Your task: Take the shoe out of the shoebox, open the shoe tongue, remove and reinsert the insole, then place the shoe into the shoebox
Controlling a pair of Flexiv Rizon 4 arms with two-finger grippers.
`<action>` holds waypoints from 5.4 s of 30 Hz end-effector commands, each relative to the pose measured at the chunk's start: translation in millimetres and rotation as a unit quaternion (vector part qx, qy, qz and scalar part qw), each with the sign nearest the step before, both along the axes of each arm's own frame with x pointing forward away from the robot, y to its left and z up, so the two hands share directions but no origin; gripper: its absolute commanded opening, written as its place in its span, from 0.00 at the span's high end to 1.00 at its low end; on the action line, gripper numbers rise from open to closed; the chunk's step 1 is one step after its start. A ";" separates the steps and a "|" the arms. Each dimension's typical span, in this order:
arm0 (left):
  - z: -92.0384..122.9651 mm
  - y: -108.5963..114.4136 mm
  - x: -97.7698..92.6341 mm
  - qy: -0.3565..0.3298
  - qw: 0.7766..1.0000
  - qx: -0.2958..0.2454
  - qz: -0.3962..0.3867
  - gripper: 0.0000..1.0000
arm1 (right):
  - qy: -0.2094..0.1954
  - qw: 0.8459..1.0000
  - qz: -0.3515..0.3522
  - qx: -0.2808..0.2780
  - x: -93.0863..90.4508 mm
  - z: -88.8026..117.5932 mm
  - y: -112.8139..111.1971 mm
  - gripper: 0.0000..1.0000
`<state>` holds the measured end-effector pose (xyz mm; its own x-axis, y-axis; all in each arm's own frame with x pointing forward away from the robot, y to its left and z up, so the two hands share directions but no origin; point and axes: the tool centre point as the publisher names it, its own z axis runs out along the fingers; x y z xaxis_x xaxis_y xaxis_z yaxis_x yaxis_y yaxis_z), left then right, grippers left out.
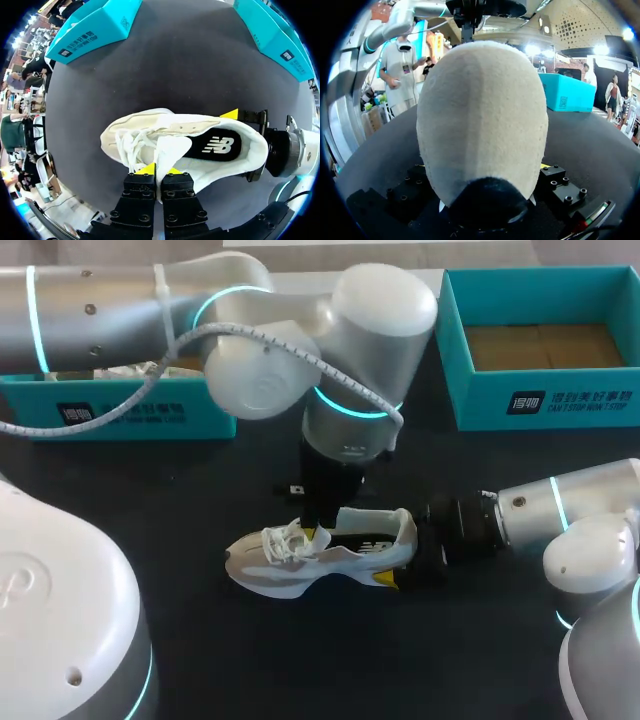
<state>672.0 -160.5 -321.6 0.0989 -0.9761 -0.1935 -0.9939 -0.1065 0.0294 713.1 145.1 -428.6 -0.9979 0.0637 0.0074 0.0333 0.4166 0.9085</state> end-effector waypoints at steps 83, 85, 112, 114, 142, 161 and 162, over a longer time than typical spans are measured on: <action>104.6 32.2 42.9 -0.041 0.858 -0.158 -0.488 0.57 | 0.000 1.000 0.000 -0.004 2.9 -4.4 0.8 1.00; 104.3 22.8 40.8 -0.011 0.819 -0.162 -0.550 0.64 | 0.000 1.000 0.000 -0.004 2.9 -4.4 0.8 1.00; 102.7 -5.3 25.6 0.061 0.693 -0.158 -0.701 1.00 | 0.000 1.000 0.000 -0.004 2.9 -4.4 0.8 1.00; 99.8 -10.8 24.4 0.055 0.683 -0.165 -0.709 1.00 | 0.000 1.000 0.000 -0.004 2.9 -4.4 0.8 1.00; -5.7 -47.0 8.4 0.025 0.669 -0.166 -0.724 1.00 | 0.000 1.000 0.000 -0.004 2.9 -4.4 0.8 1.00; -7.3 -42.1 14.0 0.035 0.658 -0.147 -0.738 1.00 | 0.000 1.000 0.000 -0.004 2.9 -4.4 0.8 1.00; -7.3 -42.1 14.0 0.035 0.658 -0.147 -0.738 1.00 | 0.000 1.000 0.000 -0.004 2.9 -4.4 0.8 1.00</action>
<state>685.8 -202.6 -329.0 -0.9975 0.0040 0.0704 -0.0042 0.9932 -0.1160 713.3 145.1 -428.6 -0.9979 0.0639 0.0073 0.0334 0.4168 0.9084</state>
